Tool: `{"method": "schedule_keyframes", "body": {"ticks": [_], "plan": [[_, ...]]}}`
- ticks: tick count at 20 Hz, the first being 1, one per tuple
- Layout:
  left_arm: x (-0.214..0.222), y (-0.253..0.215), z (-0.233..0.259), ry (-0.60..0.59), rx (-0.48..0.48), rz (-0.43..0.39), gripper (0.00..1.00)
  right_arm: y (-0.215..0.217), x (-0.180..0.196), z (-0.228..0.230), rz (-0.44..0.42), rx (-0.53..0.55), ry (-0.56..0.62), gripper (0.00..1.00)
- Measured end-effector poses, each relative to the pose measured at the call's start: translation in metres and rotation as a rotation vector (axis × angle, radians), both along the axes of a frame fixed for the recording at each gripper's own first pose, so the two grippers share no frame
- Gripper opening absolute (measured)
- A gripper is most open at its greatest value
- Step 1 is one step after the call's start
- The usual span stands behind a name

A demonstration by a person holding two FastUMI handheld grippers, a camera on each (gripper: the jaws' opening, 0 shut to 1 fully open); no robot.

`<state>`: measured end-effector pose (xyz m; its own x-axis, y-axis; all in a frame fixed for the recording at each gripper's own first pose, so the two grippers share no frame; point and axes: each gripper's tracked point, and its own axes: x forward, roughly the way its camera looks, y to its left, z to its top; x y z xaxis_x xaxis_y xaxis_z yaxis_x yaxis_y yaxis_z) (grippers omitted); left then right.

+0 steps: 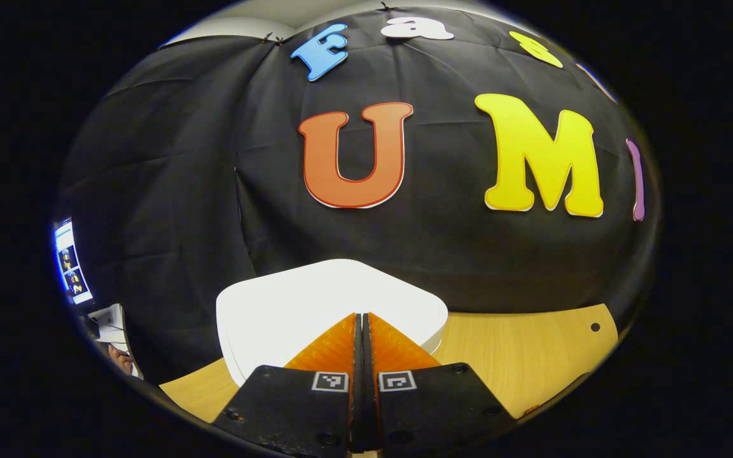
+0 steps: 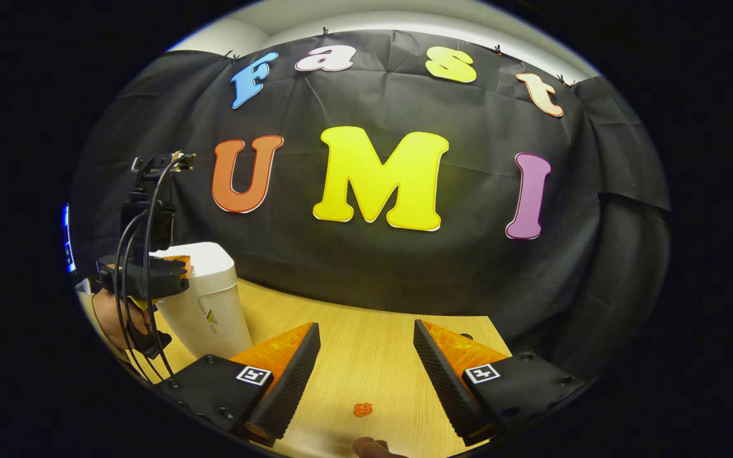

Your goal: Press the lid of the desktop garbage bin to open it, pick up the crumpled paper on the desktop and throw it into the bin, then pick up the pop can on the desktop and drop it into the bin, and finally close the garbage bin lid.

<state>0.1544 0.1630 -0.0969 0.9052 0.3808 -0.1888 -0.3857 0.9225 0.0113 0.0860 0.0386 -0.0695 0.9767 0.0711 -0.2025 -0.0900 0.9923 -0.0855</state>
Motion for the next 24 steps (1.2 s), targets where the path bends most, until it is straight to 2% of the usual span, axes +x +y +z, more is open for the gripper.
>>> {"method": "schedule_keyframes", "body": {"ticks": [3,6,7,9,10,11,13,16,17,19,24], "plan": [[-0.001,0.001,0.002,0.026,0.018,0.004,0.03,-0.002,-0.003,0.001,0.002,0.013,-0.004,0.94],[-0.001,-0.005,0.027,-0.021,0.041,-0.017,0.07,-0.005,-0.007,0.005,0.001,0.027,-0.015,0.94],[0.001,-0.009,0.04,-0.043,0.049,-0.041,0.16,-0.011,-0.008,0.008,-0.011,0.026,-0.025,0.94],[-0.001,-0.021,0.053,-0.056,0.072,-0.087,0.45,-0.02,-0.012,0.012,-0.028,0.048,-0.037,0.94],[-0.005,-0.028,0.059,-0.066,0.076,-0.104,0.49,-0.024,-0.013,0.013,-0.036,0.058,-0.038,0.94],[-0.006,-0.028,0.065,-0.073,0.077,-0.105,0.59,-0.03,-0.014,0.013,-0.048,0.061,-0.037,0.94],[-0.012,-0.036,0.072,-0.085,0.062,-0.11,0.7,-0.04,-0.016,0.011,-0.065,0.078,-0.031,0.94],[-0.023,-0.048,0.073,-0.083,0.034,-0.123,0.77,-0.06,-0.023,0.008,-0.114,0.07,-0.024,0.94],[-0.03,-0.046,0.073,-0.074,0.042,-0.099,0.86,-0.063,-0.027,0.011,-0.116,0.067,-0.032,0.94],[-0.04,-0.056,0.074,-0.081,0.028,-0.113,0.95,-0.068,-0.032,0.011,-0.117,0.057,-0.042,0.94],[-0.069,-0.08,0.067,-0.069,0.016,-0.139,0.95,-0.073,-0.042,-0.006,-0.103,0.058,-0.011,0.94]]}}
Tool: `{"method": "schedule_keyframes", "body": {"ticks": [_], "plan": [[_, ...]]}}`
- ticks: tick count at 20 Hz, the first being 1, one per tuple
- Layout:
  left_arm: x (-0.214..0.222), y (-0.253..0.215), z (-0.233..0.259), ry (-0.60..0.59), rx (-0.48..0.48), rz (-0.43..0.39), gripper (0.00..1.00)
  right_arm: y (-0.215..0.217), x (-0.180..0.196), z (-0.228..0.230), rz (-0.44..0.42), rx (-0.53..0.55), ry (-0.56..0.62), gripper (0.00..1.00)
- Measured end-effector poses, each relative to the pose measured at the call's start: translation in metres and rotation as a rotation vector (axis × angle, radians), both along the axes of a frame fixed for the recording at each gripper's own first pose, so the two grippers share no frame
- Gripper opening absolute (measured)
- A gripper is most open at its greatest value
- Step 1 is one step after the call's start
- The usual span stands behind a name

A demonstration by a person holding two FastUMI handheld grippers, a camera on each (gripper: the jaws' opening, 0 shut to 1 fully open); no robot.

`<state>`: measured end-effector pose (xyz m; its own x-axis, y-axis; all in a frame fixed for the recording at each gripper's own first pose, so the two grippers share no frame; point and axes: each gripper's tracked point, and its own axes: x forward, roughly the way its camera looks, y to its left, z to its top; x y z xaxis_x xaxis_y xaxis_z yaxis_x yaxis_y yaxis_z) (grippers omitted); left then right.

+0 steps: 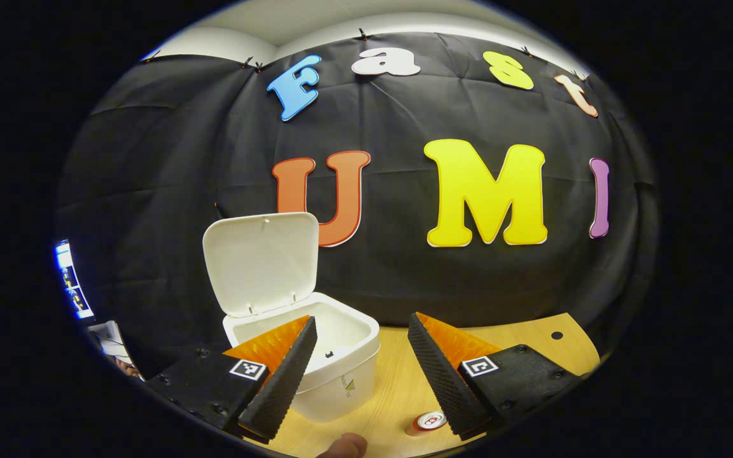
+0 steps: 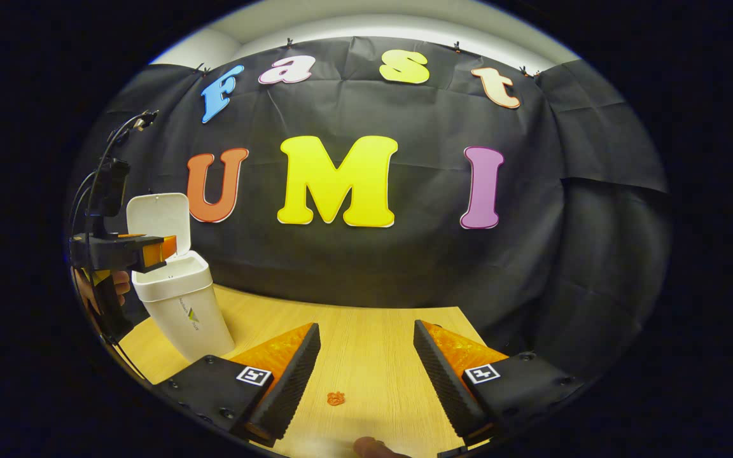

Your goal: Press the lid of the desktop garbage bin to open it, pick up the crumpled paper on the desktop and throw it into the bin, then pick up the pop can on the desktop and drop it into the bin, and finally close the garbage bin lid.

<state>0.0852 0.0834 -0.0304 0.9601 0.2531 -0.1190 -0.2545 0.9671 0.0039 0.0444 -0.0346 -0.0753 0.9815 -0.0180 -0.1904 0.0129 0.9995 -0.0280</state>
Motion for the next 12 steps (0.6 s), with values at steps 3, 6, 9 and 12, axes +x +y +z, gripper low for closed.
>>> {"method": "schedule_keyframes", "body": {"ticks": [3,6,9,12], "plan": [[-0.019,-0.022,-0.015,0.031,0.002,-0.037,0.95,0.006,-0.002,-0.017,0.026,-0.003,0.031,0.94],[-0.042,-0.036,-0.03,0.054,0.007,-0.054,0.95,0.011,0.001,-0.038,0.054,-0.028,0.066,0.94],[-0.054,-0.064,-0.051,0.099,-0.031,-0.121,0.95,0.016,0.008,-0.073,0.07,-0.03,0.135,0.94],[-0.066,-0.073,-0.056,0.108,-0.026,-0.147,0.95,0.023,0.015,-0.104,0.1,-0.019,0.179,0.94]]}}
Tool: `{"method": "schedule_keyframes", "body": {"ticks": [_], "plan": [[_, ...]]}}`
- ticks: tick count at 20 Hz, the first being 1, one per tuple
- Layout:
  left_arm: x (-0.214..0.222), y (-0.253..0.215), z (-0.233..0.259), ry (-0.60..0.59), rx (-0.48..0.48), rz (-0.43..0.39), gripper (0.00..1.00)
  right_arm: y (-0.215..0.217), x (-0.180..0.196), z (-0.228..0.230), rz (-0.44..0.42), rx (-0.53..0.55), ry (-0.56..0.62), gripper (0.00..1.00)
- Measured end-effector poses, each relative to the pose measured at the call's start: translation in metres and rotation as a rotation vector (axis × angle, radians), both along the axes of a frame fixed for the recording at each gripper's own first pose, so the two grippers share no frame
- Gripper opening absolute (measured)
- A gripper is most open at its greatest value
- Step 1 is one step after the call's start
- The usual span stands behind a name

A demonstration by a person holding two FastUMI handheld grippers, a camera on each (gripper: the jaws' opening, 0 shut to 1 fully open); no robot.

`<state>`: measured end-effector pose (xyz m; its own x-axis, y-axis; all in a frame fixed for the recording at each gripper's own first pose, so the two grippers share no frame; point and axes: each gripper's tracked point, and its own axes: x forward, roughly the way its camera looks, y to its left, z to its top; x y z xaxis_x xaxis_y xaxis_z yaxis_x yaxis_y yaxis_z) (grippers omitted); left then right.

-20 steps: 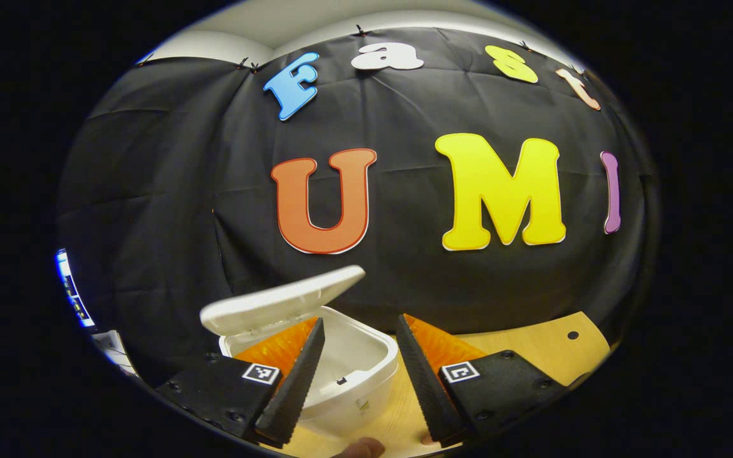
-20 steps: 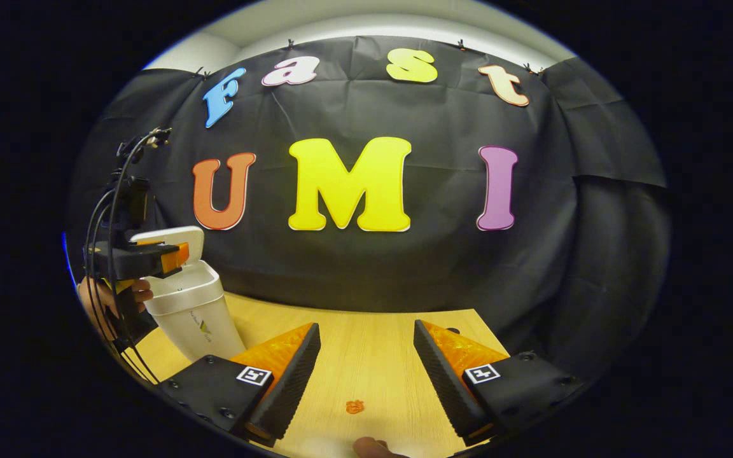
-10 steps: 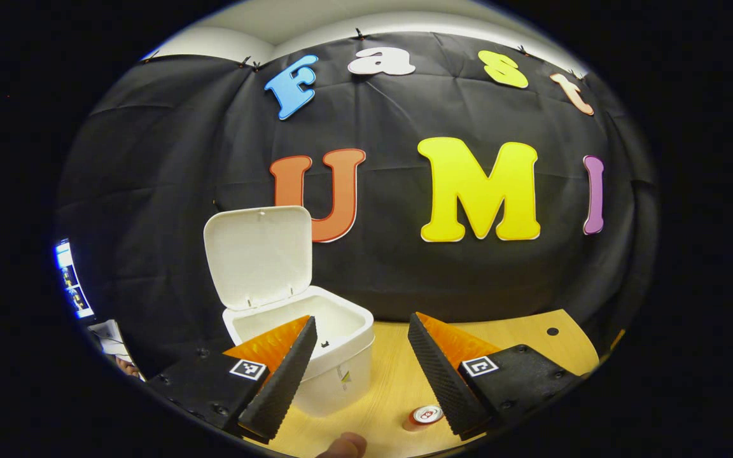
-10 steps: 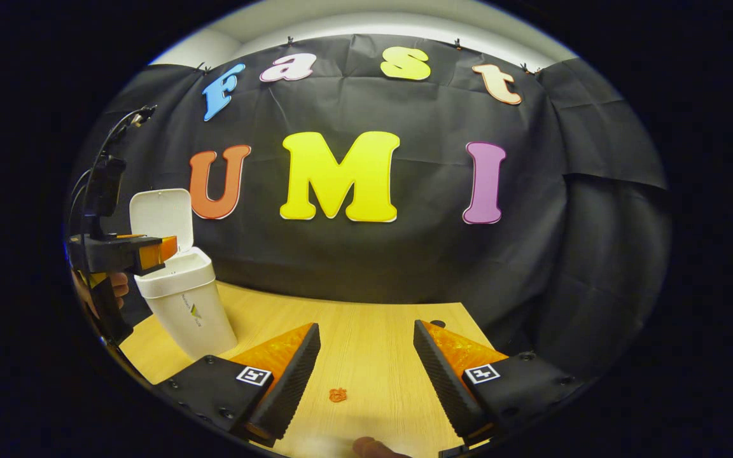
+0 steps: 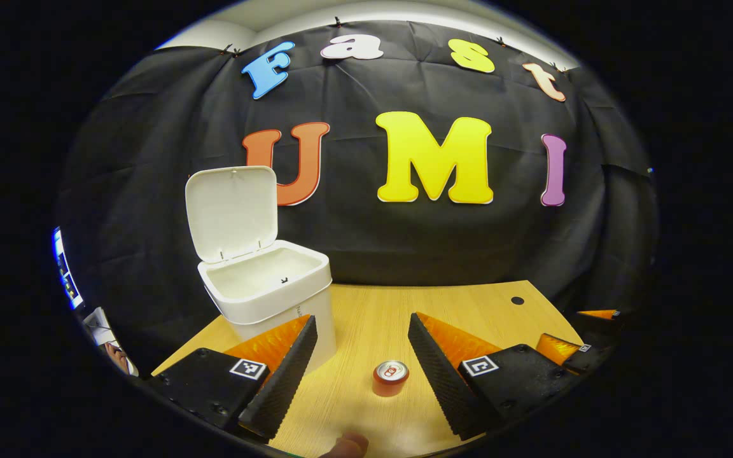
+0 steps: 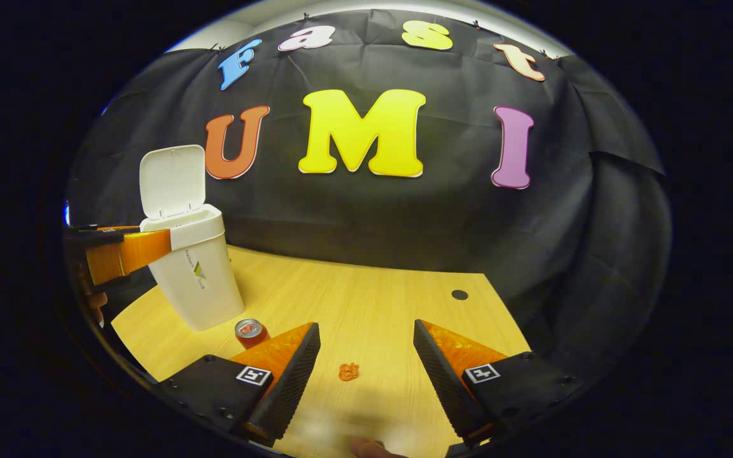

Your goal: Press the lid of the desktop garbage bin to open it, pick up the crumpled paper on the desktop and throw it into the bin, then pick up the pop can on the desktop and drop it into the bin, and finally close the garbage bin lid.

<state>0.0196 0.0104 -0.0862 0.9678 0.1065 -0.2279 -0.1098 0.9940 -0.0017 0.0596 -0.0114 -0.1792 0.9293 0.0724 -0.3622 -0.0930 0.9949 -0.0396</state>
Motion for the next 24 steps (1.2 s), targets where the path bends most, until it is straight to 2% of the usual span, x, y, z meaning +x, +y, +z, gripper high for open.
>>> {"method": "schedule_keyframes", "body": {"ticks": [8,14,18,24], "plan": [[-0.015,-0.012,-0.018,0.04,0.053,-0.012,0.95,0.005,0.03,-0.08,0.039,-0.012,0.133,0.94],[-0.017,0.004,-0.037,0.078,0.086,0.039,0.95,0.013,0.051,-0.146,0.068,-0.012,0.256,0.93],[-0.023,0.022,-0.066,0.155,0.089,0.087,0.95,0.015,0.069,-0.185,0.079,-0.067,0.316,0.94],[-0.028,0.034,-0.081,0.195,0.072,0.121,0.96,0.021,0.076,-0.216,0.066,-0.053,0.397,0.94]]}}
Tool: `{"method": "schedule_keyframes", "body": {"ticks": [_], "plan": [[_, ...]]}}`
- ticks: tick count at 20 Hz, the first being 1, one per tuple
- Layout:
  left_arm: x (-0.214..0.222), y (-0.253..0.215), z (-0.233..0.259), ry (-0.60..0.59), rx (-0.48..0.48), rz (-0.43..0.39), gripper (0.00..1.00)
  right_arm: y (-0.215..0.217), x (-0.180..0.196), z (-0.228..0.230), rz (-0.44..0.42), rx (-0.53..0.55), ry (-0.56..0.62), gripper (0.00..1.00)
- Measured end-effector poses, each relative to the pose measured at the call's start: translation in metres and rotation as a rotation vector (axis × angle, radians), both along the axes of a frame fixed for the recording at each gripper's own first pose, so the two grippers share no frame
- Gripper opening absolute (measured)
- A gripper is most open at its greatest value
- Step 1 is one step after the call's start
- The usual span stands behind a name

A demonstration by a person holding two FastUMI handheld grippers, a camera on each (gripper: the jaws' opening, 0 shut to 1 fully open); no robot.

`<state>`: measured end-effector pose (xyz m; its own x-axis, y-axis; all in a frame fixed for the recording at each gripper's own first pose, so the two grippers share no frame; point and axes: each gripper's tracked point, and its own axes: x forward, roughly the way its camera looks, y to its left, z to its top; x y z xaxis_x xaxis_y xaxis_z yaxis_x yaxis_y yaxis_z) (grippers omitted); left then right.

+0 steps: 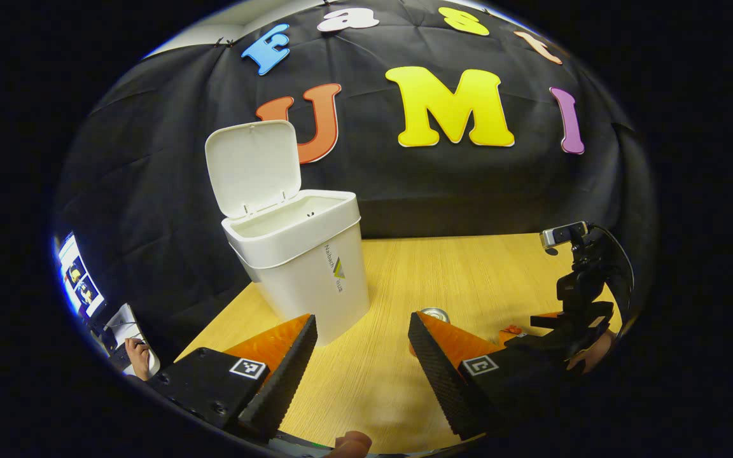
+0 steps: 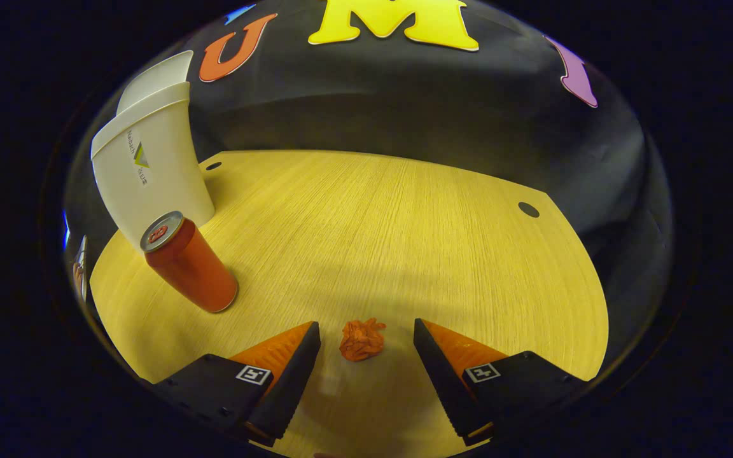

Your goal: Press the lid of the desktop garbage bin to open it, pick up the crumpled paper on the desktop and throw it into the bin, then pick up the pop can on the desktop and drop it into the bin, and finally close the garbage bin lid.

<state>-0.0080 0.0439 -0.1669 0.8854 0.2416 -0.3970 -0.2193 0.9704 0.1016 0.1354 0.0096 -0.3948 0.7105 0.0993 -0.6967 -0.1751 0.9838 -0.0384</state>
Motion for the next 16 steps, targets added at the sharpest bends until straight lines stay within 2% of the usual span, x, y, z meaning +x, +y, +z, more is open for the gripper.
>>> {"method": "schedule_keyframes", "body": {"ticks": [3,5,7,9,11,15,16], "plan": [[-0.004,0.005,-0.004,0.011,-0.001,0.008,0.96,0.001,0.003,-0.009,-0.024,0.014,0.025,0.94],[-0.006,0.01,-0.006,0.017,-0.013,0.018,0.95,0.0,0.004,-0.014,-0.037,0.007,0.039,0.75],[-0.008,0.013,-0.007,0.027,-0.018,0.026,0.95,-0.001,0.001,-0.018,-0.033,-0.006,0.062,0.67],[-0.008,0.016,-0.005,0.026,-0.015,0.027,0.96,-0.002,-0.003,-0.021,-0.029,-0.012,0.081,0.64],[-0.01,0.019,-0.003,0.023,-0.006,0.023,0.96,-0.002,-0.003,-0.023,-0.034,-0.017,0.082,0.47],[-0.017,0.025,-0.005,0.027,-0.028,0.029,0.96,0.001,0.0,-0.026,-0.041,-0.034,0.098,0.46],[-0.018,0.026,-0.003,0.028,-0.026,0.029,0.96,0.001,-0.005,-0.025,-0.034,-0.042,0.1,0.35]]}}
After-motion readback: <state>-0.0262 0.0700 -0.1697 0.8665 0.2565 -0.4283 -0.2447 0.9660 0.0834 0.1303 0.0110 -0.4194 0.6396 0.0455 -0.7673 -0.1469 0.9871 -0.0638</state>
